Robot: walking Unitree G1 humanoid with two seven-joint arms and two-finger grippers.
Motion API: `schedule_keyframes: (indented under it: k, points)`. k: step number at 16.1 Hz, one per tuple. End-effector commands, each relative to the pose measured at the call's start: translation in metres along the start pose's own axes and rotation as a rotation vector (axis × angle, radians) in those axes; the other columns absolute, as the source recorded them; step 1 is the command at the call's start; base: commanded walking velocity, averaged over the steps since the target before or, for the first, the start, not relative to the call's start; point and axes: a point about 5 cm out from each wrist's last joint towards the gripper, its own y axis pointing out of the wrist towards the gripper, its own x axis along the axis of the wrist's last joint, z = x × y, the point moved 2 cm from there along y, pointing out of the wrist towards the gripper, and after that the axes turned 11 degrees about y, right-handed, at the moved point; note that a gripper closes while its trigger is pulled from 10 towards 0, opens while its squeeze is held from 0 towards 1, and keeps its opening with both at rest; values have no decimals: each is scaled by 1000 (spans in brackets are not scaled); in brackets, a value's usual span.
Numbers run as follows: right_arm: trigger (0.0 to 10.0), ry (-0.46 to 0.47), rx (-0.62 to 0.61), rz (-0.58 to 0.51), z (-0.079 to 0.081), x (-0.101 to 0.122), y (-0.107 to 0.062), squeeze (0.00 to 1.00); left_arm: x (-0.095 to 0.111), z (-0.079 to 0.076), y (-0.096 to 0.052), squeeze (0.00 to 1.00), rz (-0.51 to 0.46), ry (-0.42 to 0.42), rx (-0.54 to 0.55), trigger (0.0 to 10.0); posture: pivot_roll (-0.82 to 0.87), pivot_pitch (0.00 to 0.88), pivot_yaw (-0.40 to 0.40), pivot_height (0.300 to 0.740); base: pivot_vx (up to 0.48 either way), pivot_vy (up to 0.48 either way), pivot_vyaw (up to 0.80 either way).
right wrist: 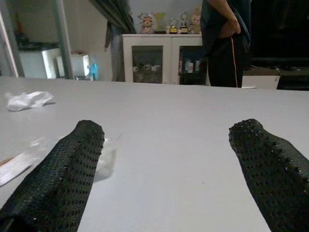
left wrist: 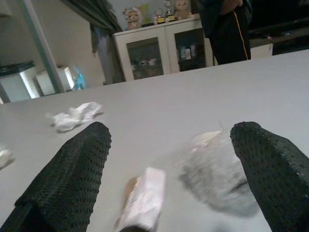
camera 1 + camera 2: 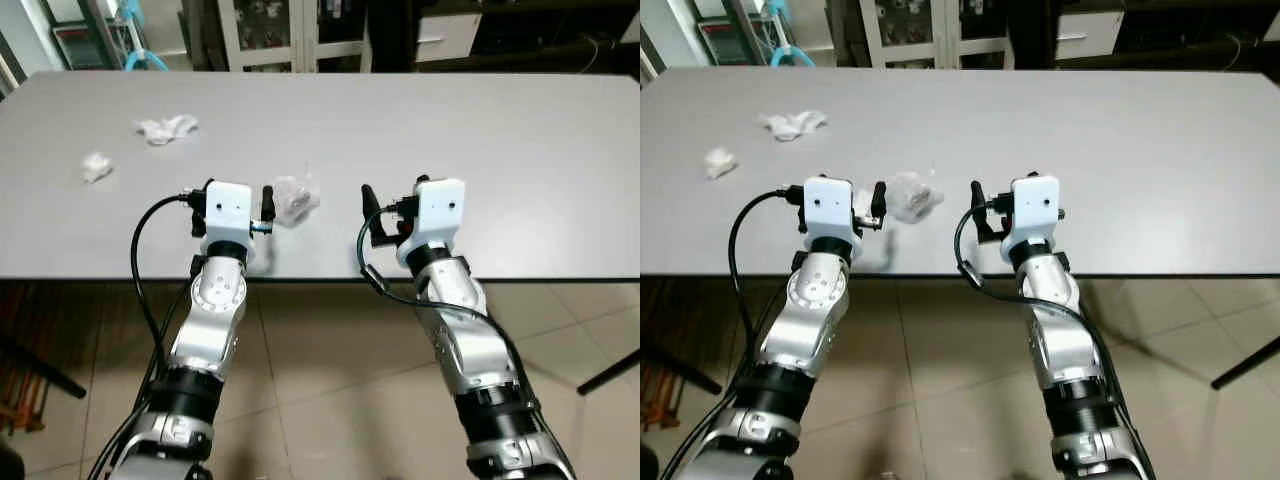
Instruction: Picking trash to rubbish bin
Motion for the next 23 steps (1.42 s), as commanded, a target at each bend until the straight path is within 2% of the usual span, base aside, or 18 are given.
schedule_keyframes:
  k: [1,11,17,23]
  points:
    - [10000,-3,-16,0,-6,2,0,0,5,-8,0,0,-17,6,-20,10000,-29,73,21,740,405,0,0]
    - [10000,7,-11,5,-5,1,0,0,8,-12,0,0,-35,15,-47,10000,-28,75,21,740,386,0,0]
    - [10000,3,-10,7,-5,0,0,0,12,-21,-3,0,-62,1,-87,10000,-29,73,21,740,0,0,0]
    - [10000,3,-4,10,-4,-1,0,0,10,-19,-2,0,-61,53,-81,10000,-28,68,21,740,0,-71,0]
